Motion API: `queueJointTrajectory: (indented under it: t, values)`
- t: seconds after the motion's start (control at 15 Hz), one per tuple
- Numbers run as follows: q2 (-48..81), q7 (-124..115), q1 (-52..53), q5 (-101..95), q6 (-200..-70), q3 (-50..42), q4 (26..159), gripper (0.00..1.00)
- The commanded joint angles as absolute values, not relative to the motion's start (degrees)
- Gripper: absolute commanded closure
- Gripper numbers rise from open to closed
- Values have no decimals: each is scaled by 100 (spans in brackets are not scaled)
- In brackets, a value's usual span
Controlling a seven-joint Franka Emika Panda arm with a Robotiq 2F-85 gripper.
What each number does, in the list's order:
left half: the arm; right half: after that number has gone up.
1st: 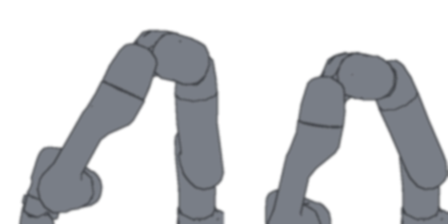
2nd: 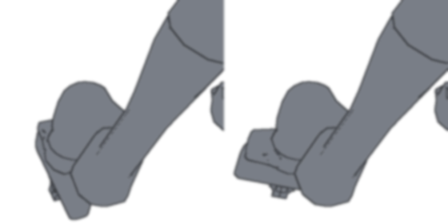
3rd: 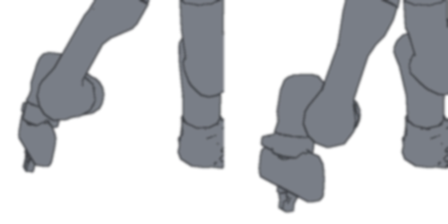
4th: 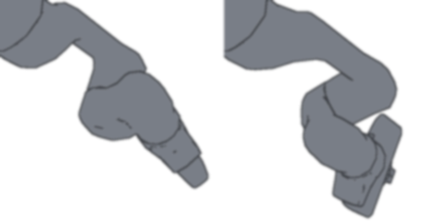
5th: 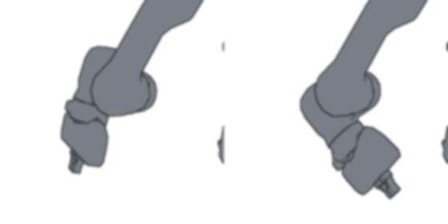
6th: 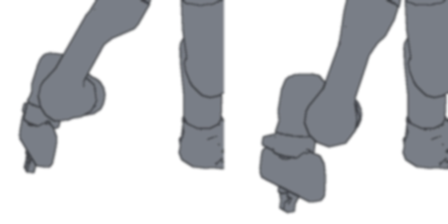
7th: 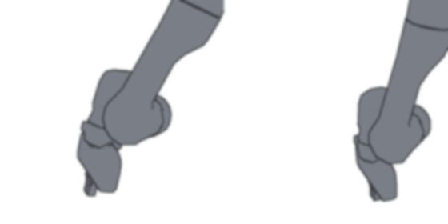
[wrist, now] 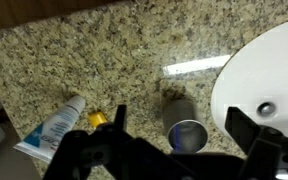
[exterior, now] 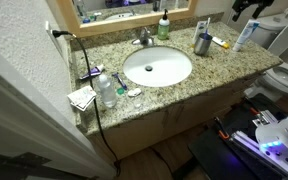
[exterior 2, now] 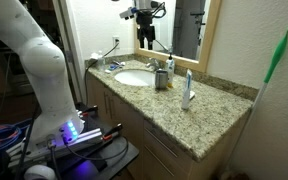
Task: Move the squeeze bottle to the left on the counter
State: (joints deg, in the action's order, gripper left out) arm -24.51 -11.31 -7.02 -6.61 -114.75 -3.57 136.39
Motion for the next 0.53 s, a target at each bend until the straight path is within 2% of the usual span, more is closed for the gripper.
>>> queueJointTrajectory:
  t: [0.0,0.13,0.2,0.47]
  values:
    - [-2202,-778,-1197,-325,-11406,-1176,13364,0]
    - [-1971,-876,-1596,-508,-11288,-1565,13106,0]
    - [-2270,-898,-1378,-490,-11446,-1301,13420,0]
    - [-1936,-1145,-1543,-537,-11328,-1311,13209,0]
